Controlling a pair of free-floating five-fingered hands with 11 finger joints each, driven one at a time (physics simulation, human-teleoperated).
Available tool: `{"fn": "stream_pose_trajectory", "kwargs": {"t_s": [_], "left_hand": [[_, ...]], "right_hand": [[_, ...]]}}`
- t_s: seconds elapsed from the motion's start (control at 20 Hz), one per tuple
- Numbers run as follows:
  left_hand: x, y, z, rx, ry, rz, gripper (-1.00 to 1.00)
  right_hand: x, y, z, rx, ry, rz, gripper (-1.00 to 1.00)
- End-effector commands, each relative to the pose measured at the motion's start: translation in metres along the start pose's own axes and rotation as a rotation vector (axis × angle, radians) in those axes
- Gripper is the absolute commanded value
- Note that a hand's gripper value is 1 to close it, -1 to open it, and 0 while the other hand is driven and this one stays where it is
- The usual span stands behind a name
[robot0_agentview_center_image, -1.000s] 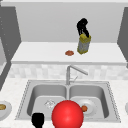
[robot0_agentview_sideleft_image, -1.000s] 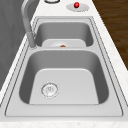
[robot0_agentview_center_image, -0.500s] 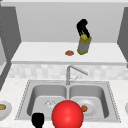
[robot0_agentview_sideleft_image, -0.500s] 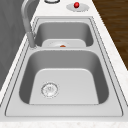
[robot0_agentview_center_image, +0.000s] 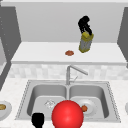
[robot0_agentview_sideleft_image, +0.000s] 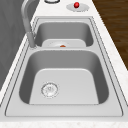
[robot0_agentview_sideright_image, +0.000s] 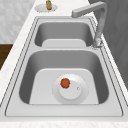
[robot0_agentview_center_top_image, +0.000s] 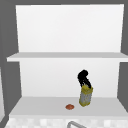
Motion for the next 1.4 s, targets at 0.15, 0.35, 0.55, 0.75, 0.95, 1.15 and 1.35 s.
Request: {"fn": "stream_pose_trajectory", "kwargs": {"t_s": [0.15,0.35,0.55,0.75,0.95,1.15,1.35], "left_hand": [[0.000,0.000,0.000,0.000,0.000,0.000,0.00],[0.000,0.000,0.000,0.000,0.000,0.000,0.00],[0.000,0.000,0.000,0.000,0.000,0.000,0.00],[0.000,0.000,0.000,0.000,0.000,0.000,0.00],[0.000,0.000,0.000,0.000,0.000,0.000,0.00],[0.000,0.000,0.000,0.000,0.000,0.000,0.00],[0.000,0.000,0.000,0.000,0.000,0.000,0.00]], "right_hand": [[-0.011,-0.011,0.040,-0.011,0.051,0.024,1.00],[-0.010,-0.001,0.060,-0.040,0.074,-0.004,1.00],[-0.003,0.012,0.080,-0.039,0.096,-0.001,1.00],[0.005,0.027,0.103,-0.016,0.091,-0.013,1.00],[0.012,0.042,0.124,0.000,0.082,-0.019,1.00],[0.019,0.060,0.147,0.006,0.073,-0.022,1.00],[0.027,0.078,0.170,0.009,0.073,-0.028,1.00]]}}
